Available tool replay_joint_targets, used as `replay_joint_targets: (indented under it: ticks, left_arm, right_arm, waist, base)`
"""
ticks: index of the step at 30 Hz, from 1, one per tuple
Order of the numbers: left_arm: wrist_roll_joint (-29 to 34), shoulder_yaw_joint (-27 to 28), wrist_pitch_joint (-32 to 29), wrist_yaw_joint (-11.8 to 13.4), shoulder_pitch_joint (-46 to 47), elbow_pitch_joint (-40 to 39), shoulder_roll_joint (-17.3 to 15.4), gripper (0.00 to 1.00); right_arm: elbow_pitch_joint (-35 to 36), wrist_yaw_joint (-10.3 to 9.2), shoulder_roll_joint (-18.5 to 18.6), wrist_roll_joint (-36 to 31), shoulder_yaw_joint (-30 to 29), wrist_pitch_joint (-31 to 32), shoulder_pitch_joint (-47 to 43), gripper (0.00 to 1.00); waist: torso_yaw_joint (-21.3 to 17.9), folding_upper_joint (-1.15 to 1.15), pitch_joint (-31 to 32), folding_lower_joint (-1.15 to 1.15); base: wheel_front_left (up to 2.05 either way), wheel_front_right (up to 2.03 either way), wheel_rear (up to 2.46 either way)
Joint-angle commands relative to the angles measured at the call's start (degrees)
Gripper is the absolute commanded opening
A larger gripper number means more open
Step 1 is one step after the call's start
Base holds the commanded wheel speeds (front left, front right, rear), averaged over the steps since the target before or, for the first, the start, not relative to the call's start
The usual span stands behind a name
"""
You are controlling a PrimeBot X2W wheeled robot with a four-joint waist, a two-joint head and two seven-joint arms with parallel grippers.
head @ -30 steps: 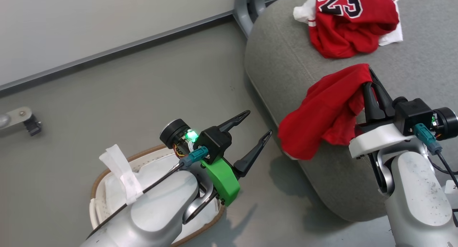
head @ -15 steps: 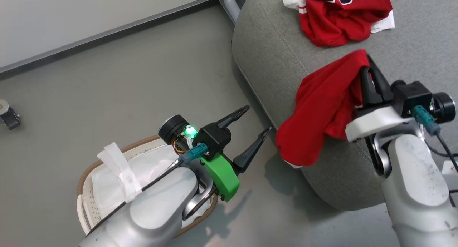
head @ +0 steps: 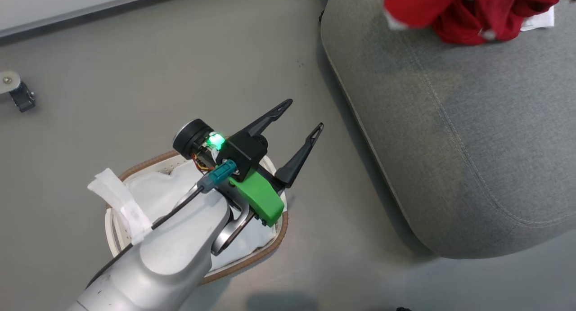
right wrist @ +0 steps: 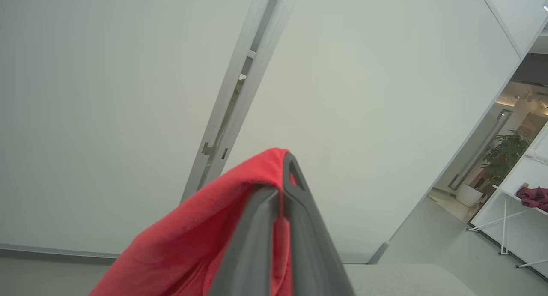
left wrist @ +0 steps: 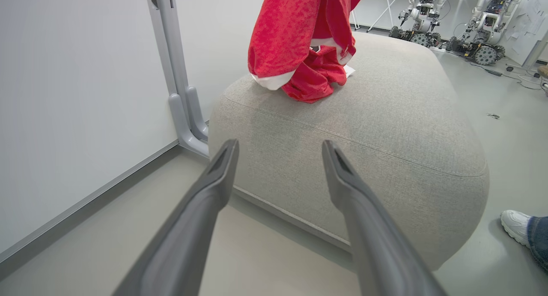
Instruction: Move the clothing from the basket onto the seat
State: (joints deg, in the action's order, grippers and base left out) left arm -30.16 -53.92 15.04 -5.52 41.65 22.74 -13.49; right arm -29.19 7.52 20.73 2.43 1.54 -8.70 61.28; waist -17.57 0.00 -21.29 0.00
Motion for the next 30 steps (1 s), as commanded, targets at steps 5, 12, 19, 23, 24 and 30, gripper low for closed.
replay_joint_targets:
  ticks: [5,12,19,23,24,30]
  left_arm:
    - [1.72,1.15,0.2,0.78,2.08,-2.19,-1.69,1.0]
    - [3.71,1.02,-0.25,1.63,4.28,-5.59,-2.68,1.0]
    - [4.67,0.54,-1.67,2.44,5.91,-8.37,-3.3,1.0]
    - [5.06,0.13,-2.31,2.62,6.31,-9.18,-3.77,1.0]
    - [5.1,0.1,-2.38,2.58,6.32,-9.32,-3.96,1.0]
    - [4.81,0.18,-2.83,3.1,6.31,-9.99,-4.86,1.0]
  right_arm:
    - [-3.55,-0.06,5.04,-1.28,-3.46,3.05,10.08,0.0]
    - [-9.77,-0.06,10.41,-3.89,-9.71,5.16,16.81,0.0]
    - [-16.91,-0.06,11.25,-7.23,-17.13,3.3,14.16,0.0]
    - [-21.52,-0.06,9.61,-9.99,-22.47,1.13,10.96,0.0]
    - [-22.69,-0.06,9.11,-10.74,-23.55,0.26,10.14,0.0]
    - [-27.63,-0.06,5.93,-14.22,-26.61,-2.83,7.07,0.0]
  waist:
    - [4.3,0.0,-6.1,0.0]
    - [6.54,0.0,-11.19,0.0]
    - [7.01,0.0,-15.74,0.0]
    - [6.69,0.0,-17.28,0.0]
    - [6.53,0.0,-17.57,0.0]
    - [5.52,0.0,-18.08,0.0]
  base:
    - [0.0,0.0,0.0]
    - [0.0,0.0,0.0]
    - [0.0,0.0,0.0]
    - [0.0,0.0,0.0]
    - [0.0,0.0,0.0]
    - [0.0,0.0,0.0]
